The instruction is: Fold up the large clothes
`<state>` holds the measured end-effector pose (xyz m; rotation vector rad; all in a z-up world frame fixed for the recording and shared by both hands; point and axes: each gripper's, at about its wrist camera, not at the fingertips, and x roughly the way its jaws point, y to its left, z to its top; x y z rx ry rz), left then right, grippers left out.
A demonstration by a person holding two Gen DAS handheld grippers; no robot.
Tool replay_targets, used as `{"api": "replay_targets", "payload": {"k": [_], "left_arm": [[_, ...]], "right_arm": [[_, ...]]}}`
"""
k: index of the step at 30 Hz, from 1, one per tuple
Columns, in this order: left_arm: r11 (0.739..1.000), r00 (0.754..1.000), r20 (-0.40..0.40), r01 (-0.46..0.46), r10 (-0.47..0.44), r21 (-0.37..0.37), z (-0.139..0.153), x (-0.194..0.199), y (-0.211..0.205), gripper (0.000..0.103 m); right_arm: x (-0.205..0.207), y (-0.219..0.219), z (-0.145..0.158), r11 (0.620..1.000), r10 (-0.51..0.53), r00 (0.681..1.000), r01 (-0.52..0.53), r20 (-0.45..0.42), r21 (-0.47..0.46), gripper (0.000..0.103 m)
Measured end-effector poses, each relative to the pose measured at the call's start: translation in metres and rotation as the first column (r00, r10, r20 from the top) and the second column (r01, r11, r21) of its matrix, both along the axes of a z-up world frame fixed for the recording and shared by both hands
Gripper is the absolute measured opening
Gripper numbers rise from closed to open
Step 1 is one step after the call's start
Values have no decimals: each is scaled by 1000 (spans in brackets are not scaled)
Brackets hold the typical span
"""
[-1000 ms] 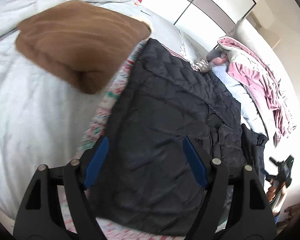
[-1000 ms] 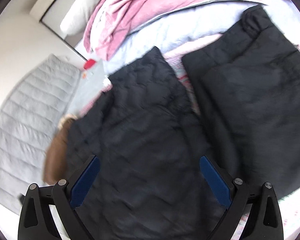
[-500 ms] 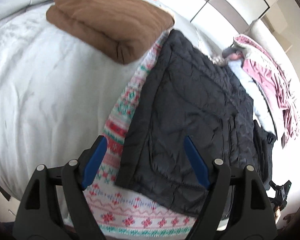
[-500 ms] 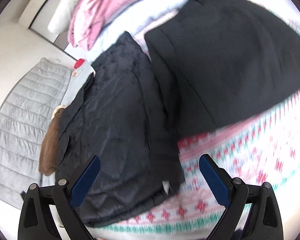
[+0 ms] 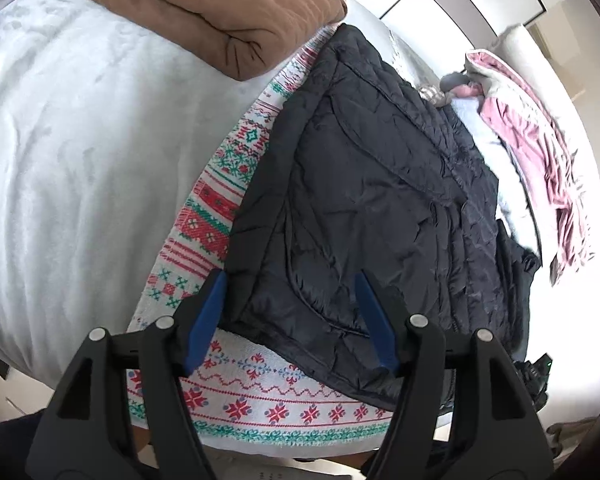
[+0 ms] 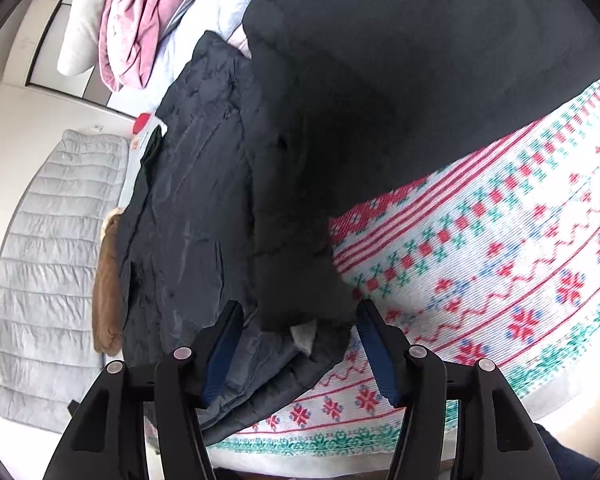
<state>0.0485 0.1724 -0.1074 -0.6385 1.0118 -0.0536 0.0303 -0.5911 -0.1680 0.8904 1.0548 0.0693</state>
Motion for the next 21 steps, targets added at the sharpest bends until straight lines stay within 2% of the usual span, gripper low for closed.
{"api": "replay_targets", "payload": {"k": [4,5,6,7,8,9,12,15,21], "left_arm": [[1000,1000,-8,-23,22,-17,-8,8,0,66],[999,1000,-9,-30,30,-23,-9,9,0,56],[999,999,-12,-33,33,-20,-11,11,-2,48],[999,999,-16,-30,30,-15,-12,12,-4,31],[1000,1000,-16,-23,23,-6,-13,14,-7,14],[1000,1000,-5,-15,15,17,-12,14,-12,13],[997,999,42,-16,13,73,0,11,-22,10],[998,994,103,-32,26,58,20,3,-18,9],[998,990,136,-38,32,46,43,-27,-11,9]], "right_arm": [[4,6,-4,1000,10,1000,-10,-10,-7,59],[5,6,-3,1000,9,1000,-9,-6,-9,56],[5,7,-3,1000,11,1000,-11,0,-10,41],[6,8,-3,1000,14,1000,-14,2,-8,28],[9,9,-3,1000,16,1000,-16,5,-5,23],[9,9,-3,1000,17,1000,-17,11,-8,14],[9,12,3,999,25,999,-24,43,-36,8],[5,14,17,997,30,994,-23,103,-68,6],[-25,13,41,998,33,975,-20,221,-61,4]]}}
